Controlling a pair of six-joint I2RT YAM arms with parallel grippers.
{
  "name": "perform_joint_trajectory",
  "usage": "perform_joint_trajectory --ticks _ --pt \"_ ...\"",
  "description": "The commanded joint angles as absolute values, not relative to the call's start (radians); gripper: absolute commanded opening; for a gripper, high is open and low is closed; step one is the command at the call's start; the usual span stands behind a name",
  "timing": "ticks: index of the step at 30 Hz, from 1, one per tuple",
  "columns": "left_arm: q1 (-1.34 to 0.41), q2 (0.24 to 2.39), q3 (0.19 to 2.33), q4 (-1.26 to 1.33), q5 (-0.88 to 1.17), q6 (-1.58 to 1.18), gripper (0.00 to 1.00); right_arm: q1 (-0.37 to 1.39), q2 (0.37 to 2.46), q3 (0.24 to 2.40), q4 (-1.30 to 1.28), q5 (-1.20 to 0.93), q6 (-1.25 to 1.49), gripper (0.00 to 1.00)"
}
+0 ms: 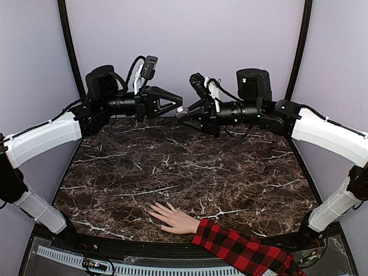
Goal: Paint the nails
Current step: Screw the nail polish bottle cap onto the nail polish bottle.
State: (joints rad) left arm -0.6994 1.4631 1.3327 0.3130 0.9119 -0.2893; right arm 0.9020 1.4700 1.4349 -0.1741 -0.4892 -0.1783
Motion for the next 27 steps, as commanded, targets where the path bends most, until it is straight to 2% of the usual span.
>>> perform_joint_trajectory --ticks 1,9,13,16,21,27 --pt "-0.712 1.449 1.372 0.245 0.929 -0.274 0.01 0.91 1.437 1.404 -0.028 -0.591 -0.211 0.0" --pt "-0.71 1.438 1.365 0.231 0.881 -0.258 0.0 0.904 1.44 1.385 -0.025 -0.596 -0.217 0.0" --pt "-0.707 1.428 1.364 0.214 0.841 -0.247 0.0 0.895 1.435 1.364 -0.009 -0.602 -0.214 0.21" --pt "-0.696 1.427 1.364 0.202 0.818 -0.248 0.0 0.887 1.433 1.348 -0.004 -0.611 -0.207 0.27" --pt "-0.682 1.428 1.369 0.181 0.802 -0.242 0.0 0.875 1.437 1.336 -0.004 -0.619 -0.2 0.43" --pt "-0.678 1.441 1.383 0.164 0.832 -0.236 0.0 0.867 1.445 1.339 0.02 -0.641 -0.192 0.37"
